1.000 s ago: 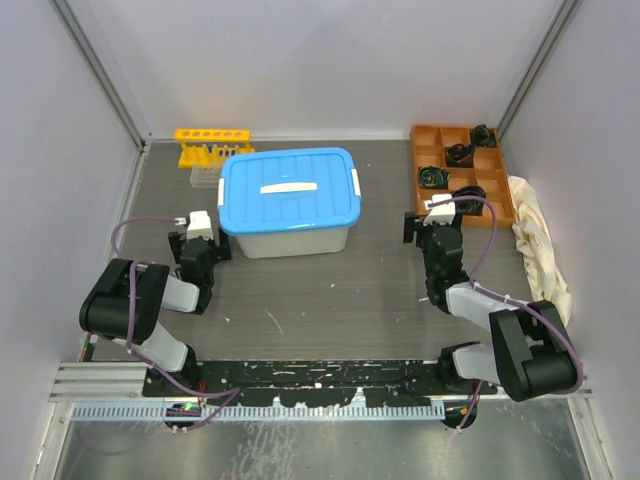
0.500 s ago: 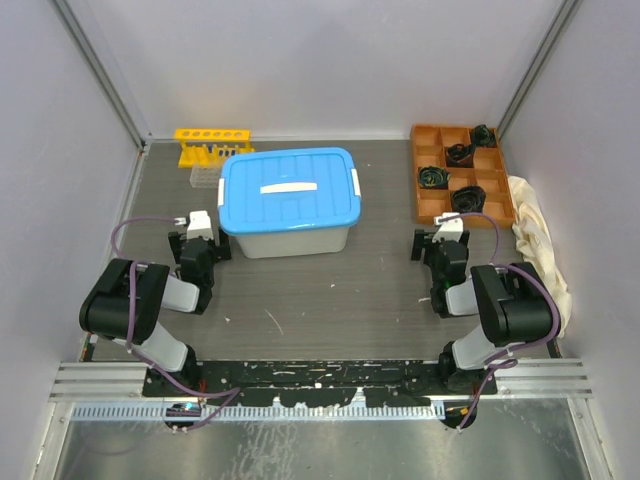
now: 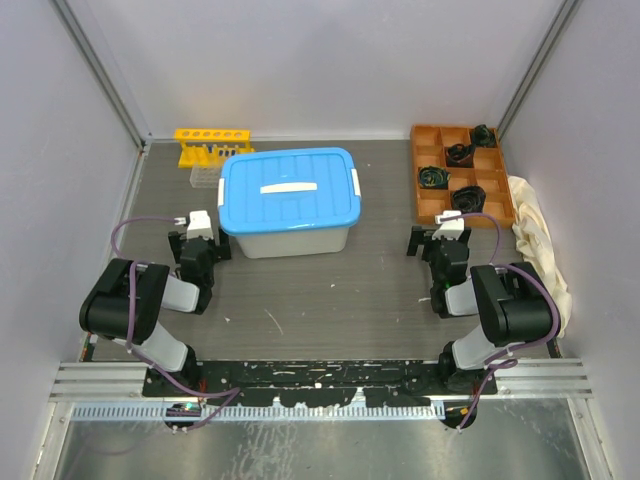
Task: Organize the chemistry lab equipment
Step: Reset both arms
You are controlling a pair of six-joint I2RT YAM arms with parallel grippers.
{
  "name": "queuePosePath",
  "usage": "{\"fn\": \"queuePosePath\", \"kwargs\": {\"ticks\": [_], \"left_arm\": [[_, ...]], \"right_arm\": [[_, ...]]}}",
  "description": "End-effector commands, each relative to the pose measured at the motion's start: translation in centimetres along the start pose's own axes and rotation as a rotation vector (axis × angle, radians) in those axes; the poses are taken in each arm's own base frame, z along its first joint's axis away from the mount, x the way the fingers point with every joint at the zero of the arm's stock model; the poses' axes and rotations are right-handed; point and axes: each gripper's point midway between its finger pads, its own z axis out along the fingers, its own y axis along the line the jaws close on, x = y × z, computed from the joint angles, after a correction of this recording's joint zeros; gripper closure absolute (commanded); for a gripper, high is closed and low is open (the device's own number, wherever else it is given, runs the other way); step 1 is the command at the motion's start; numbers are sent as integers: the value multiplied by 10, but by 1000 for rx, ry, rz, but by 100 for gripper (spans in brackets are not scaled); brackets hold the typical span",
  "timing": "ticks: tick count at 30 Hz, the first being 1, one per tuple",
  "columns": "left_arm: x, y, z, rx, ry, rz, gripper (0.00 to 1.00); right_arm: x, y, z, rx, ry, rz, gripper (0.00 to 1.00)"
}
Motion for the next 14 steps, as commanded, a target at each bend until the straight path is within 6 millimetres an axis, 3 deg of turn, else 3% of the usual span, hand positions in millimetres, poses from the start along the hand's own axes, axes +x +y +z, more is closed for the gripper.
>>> {"fn": "queuePosePath", "kwargs": {"ticks": [1,14], "left_arm": [[-34,-1,6,-9,-111,-26,2],[-34,-1,6,-7,-111,-26,2]], "right_arm": [[-23,-1,4,7,-82,23,0],[-22,-1,7,-14,-71,34,0]]}}
